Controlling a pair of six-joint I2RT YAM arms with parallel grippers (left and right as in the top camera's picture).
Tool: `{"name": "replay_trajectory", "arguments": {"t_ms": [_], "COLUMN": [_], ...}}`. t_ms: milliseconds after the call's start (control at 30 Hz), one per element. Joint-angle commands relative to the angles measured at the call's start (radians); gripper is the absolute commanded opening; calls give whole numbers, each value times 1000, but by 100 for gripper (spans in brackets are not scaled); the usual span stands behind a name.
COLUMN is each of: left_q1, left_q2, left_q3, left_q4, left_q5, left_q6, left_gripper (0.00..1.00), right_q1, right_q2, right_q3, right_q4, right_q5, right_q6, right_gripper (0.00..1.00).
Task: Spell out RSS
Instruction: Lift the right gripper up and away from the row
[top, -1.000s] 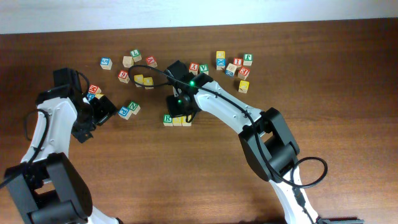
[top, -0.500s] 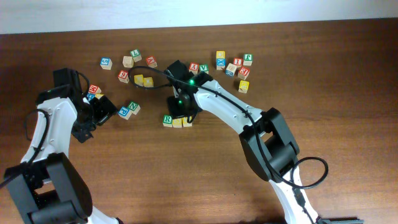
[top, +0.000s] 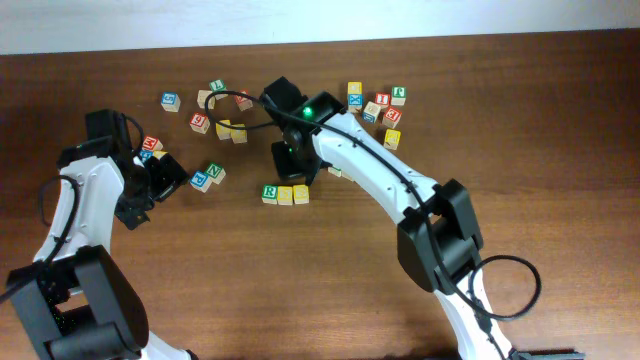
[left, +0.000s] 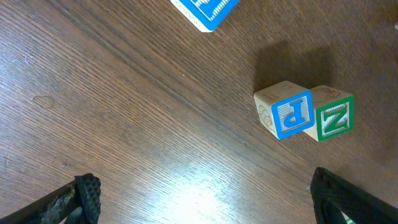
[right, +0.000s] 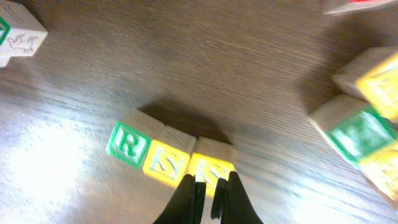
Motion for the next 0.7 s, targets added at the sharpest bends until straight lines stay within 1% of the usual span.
{"name": "replay_trajectory", "arguments": {"t_ms": [0, 133, 200, 267, 333, 367, 433, 467, 500, 567, 600, 633, 667], "left_q1": [5, 5, 5, 5, 4, 3, 3, 0, -9, -42, -66, -87, -116], "left_q2": [-15, -15, -15, -15, -15, -15, -15, -14, -14, -14, -14, -13, -12], "left_q3": [11, 11, 11, 11, 11, 11, 11, 9, 8, 7, 7, 6, 5], "left_q4": [-2, 2, 61, 90, 94, 93, 54, 50, 51, 48, 47, 45, 43], "left_q5": [-4, -2, -3, -3, 1, 42, 212, 257, 298, 304, 302, 287, 252], "left_q6": [-2, -3, -3, -3, -3, -3, 2, 25, 75, 149, 192, 207, 207], "left_gripper": [99, 99, 99, 99, 99, 99, 99, 99, 99, 99, 91, 77, 54], "right_q1": [-41, -83, -98, -107, -110, -111, -112, -112, -112, -112, -112, -112, -112], "right_q2": [-63, -61, -61, -61, -61, -61, -61, -61, -61, -61, -61, -61, -61], "right_q3": [64, 31, -4, -36, -68, -74, -77, -77, -78, -87, -98, -106, -119], "right_q4": [-118, -172, -175, -175, -173, -171, -165, -165, -163, -150, -136, -127, -113], "right_q5": [98, 94, 95, 95, 95, 95, 93, 91, 91, 91, 90, 84, 71], "right_q6": [-6, 16, 15, 15, 15, 15, 15, 15, 15, 15, 15, 15, 15], "right_gripper": [4, 4, 4, 17, 21, 22, 21, 21, 17, 9, 5, 4, 4]}}
